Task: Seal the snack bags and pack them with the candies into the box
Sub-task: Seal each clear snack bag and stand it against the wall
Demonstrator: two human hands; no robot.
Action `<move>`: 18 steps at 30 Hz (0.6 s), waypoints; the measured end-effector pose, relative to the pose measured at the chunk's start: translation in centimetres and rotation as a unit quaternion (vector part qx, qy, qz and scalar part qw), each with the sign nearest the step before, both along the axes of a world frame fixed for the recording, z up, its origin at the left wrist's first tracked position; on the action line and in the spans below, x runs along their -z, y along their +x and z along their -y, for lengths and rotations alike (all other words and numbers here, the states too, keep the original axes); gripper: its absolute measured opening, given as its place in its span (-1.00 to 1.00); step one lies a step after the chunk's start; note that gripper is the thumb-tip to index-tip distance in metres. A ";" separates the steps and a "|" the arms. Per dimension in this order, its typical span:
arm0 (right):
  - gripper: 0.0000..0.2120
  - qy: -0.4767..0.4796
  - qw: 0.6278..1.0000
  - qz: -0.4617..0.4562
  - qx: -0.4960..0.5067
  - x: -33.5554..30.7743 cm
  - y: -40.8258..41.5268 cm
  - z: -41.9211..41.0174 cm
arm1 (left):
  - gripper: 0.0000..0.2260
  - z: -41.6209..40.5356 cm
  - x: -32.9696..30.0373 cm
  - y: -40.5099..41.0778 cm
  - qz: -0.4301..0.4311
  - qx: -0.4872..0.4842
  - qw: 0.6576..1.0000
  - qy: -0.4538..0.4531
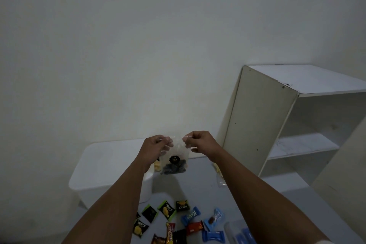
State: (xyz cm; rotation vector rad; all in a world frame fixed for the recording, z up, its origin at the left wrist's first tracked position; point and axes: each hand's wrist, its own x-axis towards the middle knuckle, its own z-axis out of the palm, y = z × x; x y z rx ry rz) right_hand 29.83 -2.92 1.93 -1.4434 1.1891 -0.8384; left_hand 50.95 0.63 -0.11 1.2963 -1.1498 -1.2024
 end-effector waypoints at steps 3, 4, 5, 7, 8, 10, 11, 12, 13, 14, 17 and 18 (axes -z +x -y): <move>-0.79 -0.008 1.000 -0.017 0.002 0.0 0.0 0.0 | -0.80 0.1 0.1 0.1 -0.003 0.004 1.000 0.001; -0.80 -0.011 1.000 -0.025 0.003 0.0 0.1 0.0 | -0.80 0.1 0.2 0.1 -0.002 0.005 1.000 0.001; -0.82 -0.014 0.999 -0.031 0.004 0.0 0.1 0.0 | -0.80 0.1 0.3 0.1 -0.001 0.005 1.000 0.001; -0.84 -0.019 0.999 -0.039 0.007 0.0 0.2 0.0 | -0.81 0.2 0.3 0.2 -0.003 0.007 1.000 0.003; -0.83 -0.026 0.999 -0.043 0.009 0.0 0.2 0.0 | -0.81 0.2 0.3 0.2 -0.003 0.007 1.000 0.003; -0.82 -0.046 0.997 -0.057 0.010 -0.1 0.2 0.0 | -0.81 0.3 0.3 0.2 -0.001 0.007 1.000 0.003; -0.84 -0.058 0.996 -0.064 0.009 -0.1 0.2 -0.1 | -0.80 0.3 0.3 0.2 -0.002 0.006 1.000 0.005; -0.86 -0.068 0.995 -0.069 0.009 -0.1 0.2 -0.1 | -0.80 0.4 0.3 0.2 -0.004 0.006 1.000 0.007; -0.87 -0.075 0.995 -0.070 0.010 -0.1 0.2 0.0 | -0.80 0.4 0.3 0.2 -0.005 0.007 1.000 0.009; -0.87 -0.077 0.995 -0.066 0.015 -0.1 0.2 0.0 | -0.80 0.5 0.3 0.2 -0.004 0.008 1.000 0.010; -0.85 -0.059 0.997 -0.037 0.033 -0.2 0.3 0.0 | -0.80 0.6 0.1 0.3 -0.005 0.007 1.000 0.007; -0.86 -0.047 0.998 -0.026 0.037 -0.1 0.2 0.0 | -0.80 0.7 0.0 0.3 -0.006 0.006 1.000 0.007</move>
